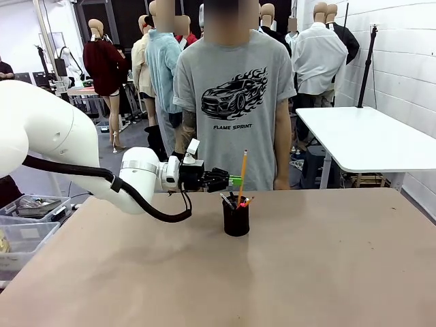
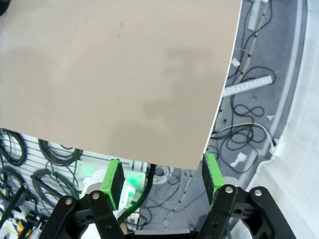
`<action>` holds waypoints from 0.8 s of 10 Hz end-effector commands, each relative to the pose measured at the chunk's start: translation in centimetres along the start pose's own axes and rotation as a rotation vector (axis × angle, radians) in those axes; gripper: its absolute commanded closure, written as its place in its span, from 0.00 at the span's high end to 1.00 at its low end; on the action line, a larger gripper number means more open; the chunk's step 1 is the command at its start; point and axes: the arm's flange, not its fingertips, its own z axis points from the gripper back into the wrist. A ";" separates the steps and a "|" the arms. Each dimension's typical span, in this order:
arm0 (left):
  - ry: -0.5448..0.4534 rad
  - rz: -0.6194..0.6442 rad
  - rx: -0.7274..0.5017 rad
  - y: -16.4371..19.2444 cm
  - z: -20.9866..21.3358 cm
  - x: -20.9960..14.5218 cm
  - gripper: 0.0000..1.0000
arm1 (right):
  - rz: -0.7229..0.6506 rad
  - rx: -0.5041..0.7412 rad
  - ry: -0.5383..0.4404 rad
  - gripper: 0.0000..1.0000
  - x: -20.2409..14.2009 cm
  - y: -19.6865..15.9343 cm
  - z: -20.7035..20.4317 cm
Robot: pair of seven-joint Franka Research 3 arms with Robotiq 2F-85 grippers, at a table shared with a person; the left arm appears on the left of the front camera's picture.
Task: Place the pens into the pen holder.
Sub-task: Pick up a writing instrument from the table and place it into the Pen holder.
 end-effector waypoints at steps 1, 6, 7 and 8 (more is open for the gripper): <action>0.029 -0.030 0.001 -0.7 0.4 0.4 0.00 | 0.000 -0.020 0.014 0.79 0.1 -0.2 0.0; 0.044 -0.057 0.022 -2.1 1.2 0.5 0.56 | 0.000 -0.020 0.014 0.79 0.1 -0.2 0.0; 0.037 -0.064 0.033 -2.3 1.6 0.6 0.56 | 0.000 -0.020 0.014 0.79 0.1 -0.2 0.0; 0.044 -0.063 0.040 -2.5 2.0 1.3 0.56 | 0.000 -0.020 0.014 0.79 0.1 -0.2 0.0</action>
